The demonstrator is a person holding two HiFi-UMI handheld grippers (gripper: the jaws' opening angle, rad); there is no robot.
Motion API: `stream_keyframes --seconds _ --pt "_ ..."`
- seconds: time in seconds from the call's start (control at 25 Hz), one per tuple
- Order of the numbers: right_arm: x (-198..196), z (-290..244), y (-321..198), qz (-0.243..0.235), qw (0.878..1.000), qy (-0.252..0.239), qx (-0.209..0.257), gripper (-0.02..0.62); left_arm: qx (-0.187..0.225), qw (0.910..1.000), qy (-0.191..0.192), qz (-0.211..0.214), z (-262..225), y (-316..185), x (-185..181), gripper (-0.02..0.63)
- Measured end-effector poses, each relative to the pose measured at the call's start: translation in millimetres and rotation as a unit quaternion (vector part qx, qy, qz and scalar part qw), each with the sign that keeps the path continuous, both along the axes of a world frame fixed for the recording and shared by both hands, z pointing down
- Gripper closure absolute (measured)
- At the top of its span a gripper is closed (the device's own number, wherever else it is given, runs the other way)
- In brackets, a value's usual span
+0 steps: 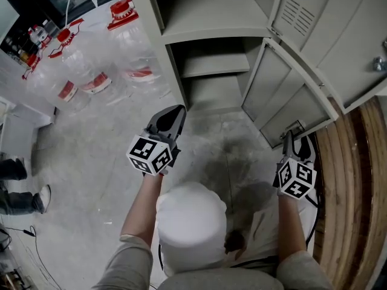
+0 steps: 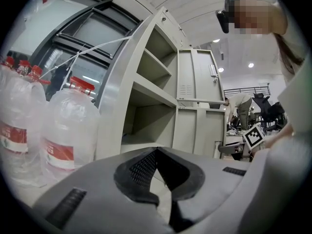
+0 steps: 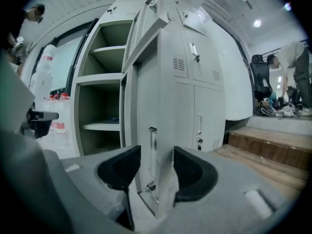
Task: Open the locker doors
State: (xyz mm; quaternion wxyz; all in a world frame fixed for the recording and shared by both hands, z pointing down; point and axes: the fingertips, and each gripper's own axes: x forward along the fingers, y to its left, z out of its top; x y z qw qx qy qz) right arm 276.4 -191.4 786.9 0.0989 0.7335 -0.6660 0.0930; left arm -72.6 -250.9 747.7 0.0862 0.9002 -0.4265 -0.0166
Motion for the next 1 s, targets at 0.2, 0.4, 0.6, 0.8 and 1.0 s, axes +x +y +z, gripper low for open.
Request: stream_keyframes --seconds 0.2,0.4,0.6,0.8,1.0 --pt "-7 -40 11 -0.006 0.997 0.055 0.051 0.33 0.001 1.0 0.002 -0.005 0 0 -5 0.607" --pt "-29 -74 22 -0.021 0.99 0.096 0.098 0.33 -0.001 1.0 0.003 -0.005 1 -1 -3 0.607" --pt "-37 -91 30 -0.015 0.989 0.086 0.119 0.341 0.001 1.0 0.008 -0.004 -4 2 -2 0.607" --pt "-48 -124 41 -0.018 0.98 0.093 0.175 0.342 0.005 1.0 0.006 -0.005 -10 0 -6 0.607" --pt "-81 -149 33 -0.063 0.965 0.138 0.214 0.433 0.014 0.9999 0.006 0.002 -21 -6 -4 0.607"
